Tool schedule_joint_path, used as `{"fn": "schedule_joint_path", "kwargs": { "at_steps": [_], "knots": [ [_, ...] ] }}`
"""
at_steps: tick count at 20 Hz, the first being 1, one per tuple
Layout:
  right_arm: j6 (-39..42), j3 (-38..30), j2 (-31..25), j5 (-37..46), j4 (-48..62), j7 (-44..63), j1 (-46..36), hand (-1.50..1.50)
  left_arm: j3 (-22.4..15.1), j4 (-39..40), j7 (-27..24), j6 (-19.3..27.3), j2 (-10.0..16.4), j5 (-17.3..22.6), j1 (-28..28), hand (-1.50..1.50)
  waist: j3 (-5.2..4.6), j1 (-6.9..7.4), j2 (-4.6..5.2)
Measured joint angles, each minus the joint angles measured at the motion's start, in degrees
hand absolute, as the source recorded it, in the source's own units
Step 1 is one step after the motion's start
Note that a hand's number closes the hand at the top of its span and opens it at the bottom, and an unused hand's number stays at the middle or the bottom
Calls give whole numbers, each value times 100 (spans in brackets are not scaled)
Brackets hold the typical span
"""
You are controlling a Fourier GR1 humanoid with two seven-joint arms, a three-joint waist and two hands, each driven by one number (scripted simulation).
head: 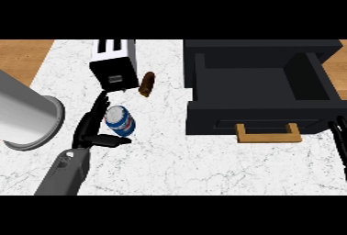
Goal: Pick up the can, place it into the drawer and close the drawer
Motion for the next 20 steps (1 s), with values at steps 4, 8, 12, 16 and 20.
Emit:
{"fn": "schedule_joint_path", "kwargs": {
  "at_steps": [4, 8, 12, 16, 20],
  "knots": [
    [-5, -10, 2, -28, -181, 121, 71, -150, -2, 224, -103, 38, -72, 8, -166, -150, -1, -8, 2],
    [82, -67, 17, -59, -83, -25, 98, -150, 10, 643, -284, 161, -133, -42, -411, -150, -1, -17, 5],
    [165, -132, 2, -132, -132, -66, 204, -150, -13, 945, -454, 199, -221, -87, -630, -150, -1, -29, 9],
    [180, -107, 25, -146, -228, -3, 208, -150, 9, 1180, -598, 86, -182, -80, -803, 150, -2, -32, 10],
    [207, -177, 41, -263, -268, 36, 239, -150, 32, 1338, -589, 74, -244, -56, -1041, 150, -1, -38, 12]
  ]
}}
